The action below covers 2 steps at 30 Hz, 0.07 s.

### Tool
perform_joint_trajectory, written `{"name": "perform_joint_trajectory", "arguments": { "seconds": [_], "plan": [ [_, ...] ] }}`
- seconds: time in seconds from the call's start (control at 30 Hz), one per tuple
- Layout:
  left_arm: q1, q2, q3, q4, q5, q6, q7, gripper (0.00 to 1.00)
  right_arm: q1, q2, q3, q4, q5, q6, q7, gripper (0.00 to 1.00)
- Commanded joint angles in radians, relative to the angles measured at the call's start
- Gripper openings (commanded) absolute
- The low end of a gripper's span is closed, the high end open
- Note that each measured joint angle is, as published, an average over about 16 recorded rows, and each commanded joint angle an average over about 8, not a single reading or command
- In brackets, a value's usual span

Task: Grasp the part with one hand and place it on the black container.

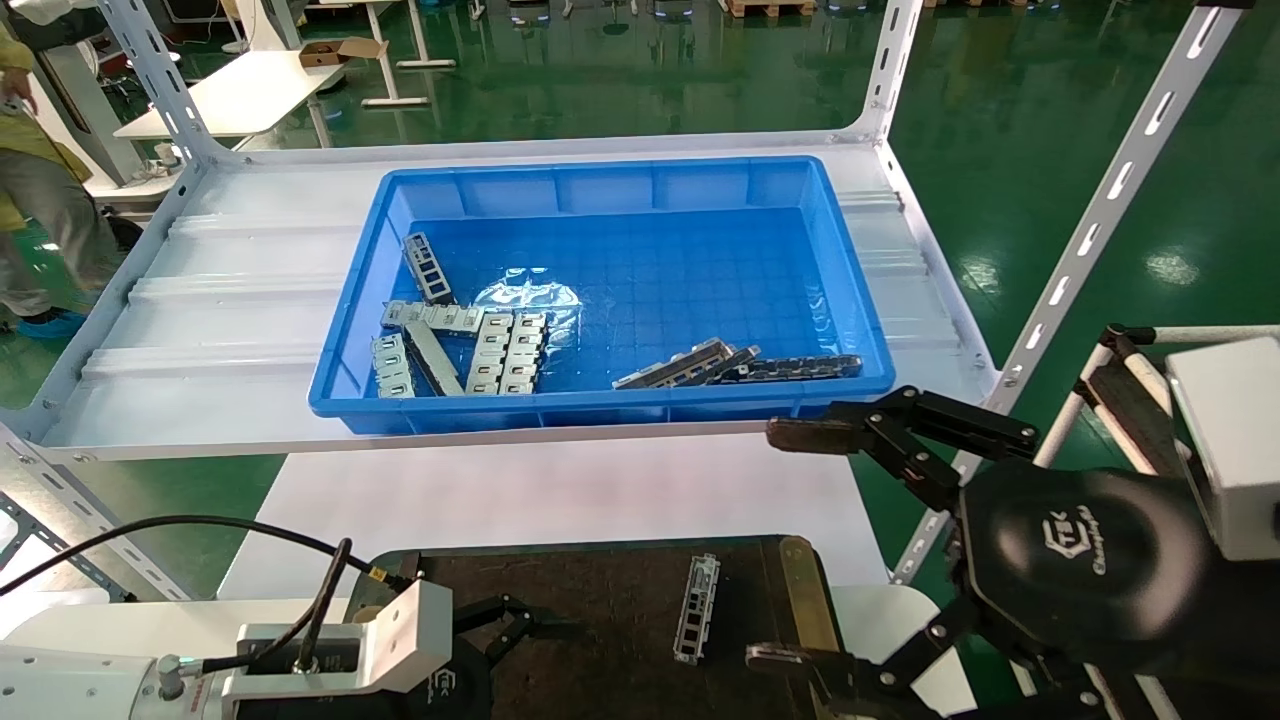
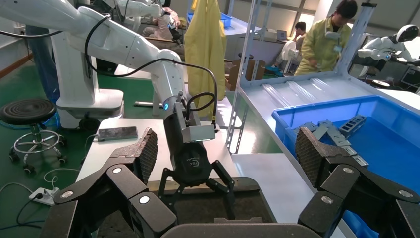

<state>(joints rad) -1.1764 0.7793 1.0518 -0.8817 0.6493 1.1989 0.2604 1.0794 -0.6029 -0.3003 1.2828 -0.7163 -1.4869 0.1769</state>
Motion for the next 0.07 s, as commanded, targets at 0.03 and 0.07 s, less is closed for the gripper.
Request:
{"name": "perform_joint_trajectory", "arguments": {
  "seconds": [0.03,0.07],
  "plan": [
    [-0.016,-0.001,0.002,0.024,0.004,0.034,0.000,1.00,0.000,0.000,0.000,0.000,0.000,0.000,0.000,1.00],
    [-0.018,-0.001,0.003,0.026,0.004,0.037,-0.001,1.00,0.000,0.000,0.000,0.000,0.000,0.000,0.000,1.00]
  ]
}}
